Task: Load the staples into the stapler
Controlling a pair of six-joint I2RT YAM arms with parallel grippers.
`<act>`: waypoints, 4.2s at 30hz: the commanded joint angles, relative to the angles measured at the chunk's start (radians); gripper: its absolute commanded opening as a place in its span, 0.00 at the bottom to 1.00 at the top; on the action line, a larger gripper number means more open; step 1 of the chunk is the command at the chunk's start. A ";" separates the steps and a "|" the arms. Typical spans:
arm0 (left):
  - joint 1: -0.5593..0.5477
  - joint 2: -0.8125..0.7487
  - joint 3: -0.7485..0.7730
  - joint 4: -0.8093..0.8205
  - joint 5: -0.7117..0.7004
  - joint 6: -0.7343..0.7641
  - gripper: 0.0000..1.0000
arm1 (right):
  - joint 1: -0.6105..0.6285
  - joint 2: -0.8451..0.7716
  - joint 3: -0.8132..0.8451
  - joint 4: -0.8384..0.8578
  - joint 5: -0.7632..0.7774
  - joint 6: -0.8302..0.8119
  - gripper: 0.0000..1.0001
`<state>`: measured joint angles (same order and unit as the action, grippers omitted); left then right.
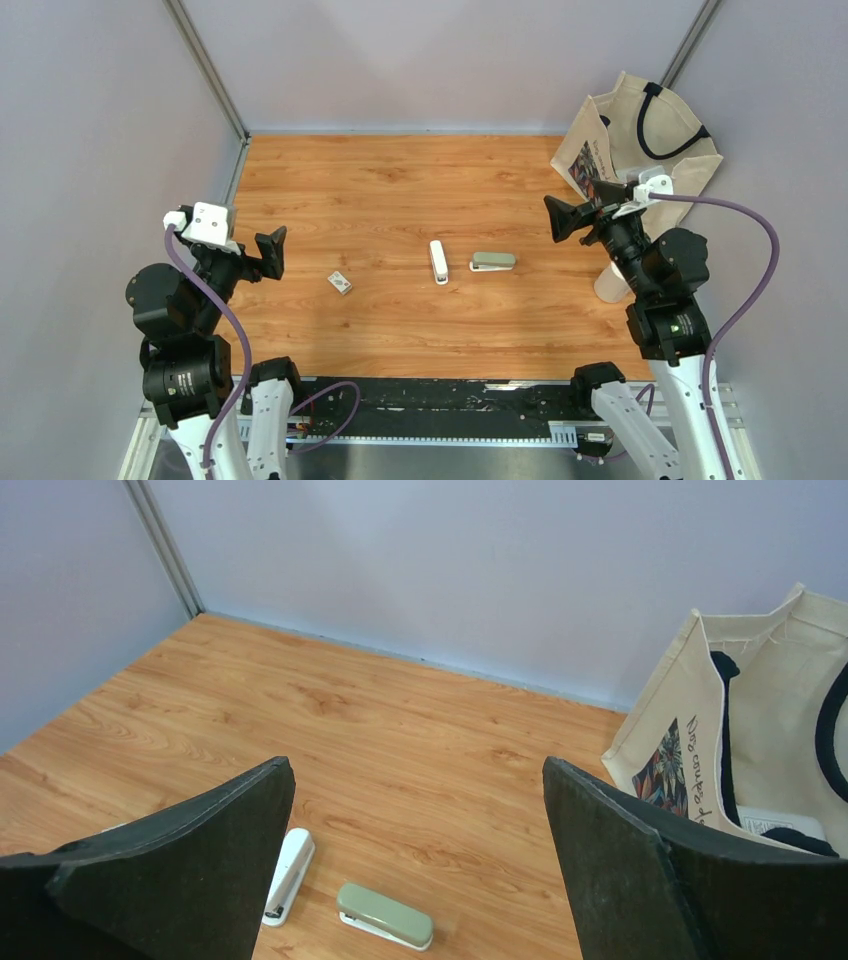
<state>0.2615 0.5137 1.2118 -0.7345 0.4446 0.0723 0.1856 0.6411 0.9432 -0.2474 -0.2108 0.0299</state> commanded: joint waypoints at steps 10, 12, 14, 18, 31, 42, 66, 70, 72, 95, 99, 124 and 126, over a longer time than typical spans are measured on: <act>0.018 0.017 0.041 -0.045 0.061 0.055 0.96 | 0.014 -0.037 -0.095 0.089 -0.248 -0.168 1.00; 0.018 0.035 0.074 -0.084 0.103 0.079 0.97 | 0.014 -0.043 -0.106 0.095 -0.263 -0.174 1.00; 0.016 0.064 0.092 -0.121 0.153 0.102 0.96 | 0.014 -0.047 -0.119 0.111 -0.250 -0.174 1.00; 0.016 0.146 0.094 -0.172 0.187 0.156 0.97 | 0.012 -0.047 -0.133 0.097 -0.211 -0.197 1.00; -0.362 0.328 -0.055 -0.105 -0.184 0.300 0.97 | 0.037 0.265 -0.006 -0.139 -0.177 -0.220 1.00; -0.571 0.578 -0.089 -0.052 -0.261 0.460 0.97 | 0.182 0.370 -0.050 -0.131 -0.119 -0.326 1.00; -0.579 0.683 -0.414 0.116 -0.277 1.357 0.92 | 0.239 0.393 -0.078 -0.142 -0.151 -0.384 1.00; -0.574 0.720 -0.390 0.077 -0.247 1.428 0.91 | 0.239 0.391 -0.080 -0.141 -0.151 -0.386 1.00; -0.571 0.740 -0.377 0.050 -0.235 1.486 0.91 | 0.241 0.394 -0.080 -0.142 -0.153 -0.387 1.00; -0.562 1.011 -0.322 0.024 -0.302 1.680 0.80 | 0.296 0.404 -0.087 -0.142 -0.118 -0.429 1.00; -0.564 1.022 -0.327 0.015 -0.302 1.681 0.76 | 0.301 0.410 -0.089 -0.142 -0.114 -0.430 1.00; -0.573 1.020 -0.354 -0.088 -0.218 1.626 0.51 | 0.310 0.420 -0.086 -0.142 -0.104 -0.435 1.00; -0.585 1.017 -0.357 -0.097 -0.218 1.614 0.51 | 0.310 0.420 -0.086 -0.142 -0.102 -0.435 1.00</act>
<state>-0.3077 1.5448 0.8631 -0.7815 0.1730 1.7008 0.4900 1.0607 0.8635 -0.4095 -0.3233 -0.3912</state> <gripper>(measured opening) 0.517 0.999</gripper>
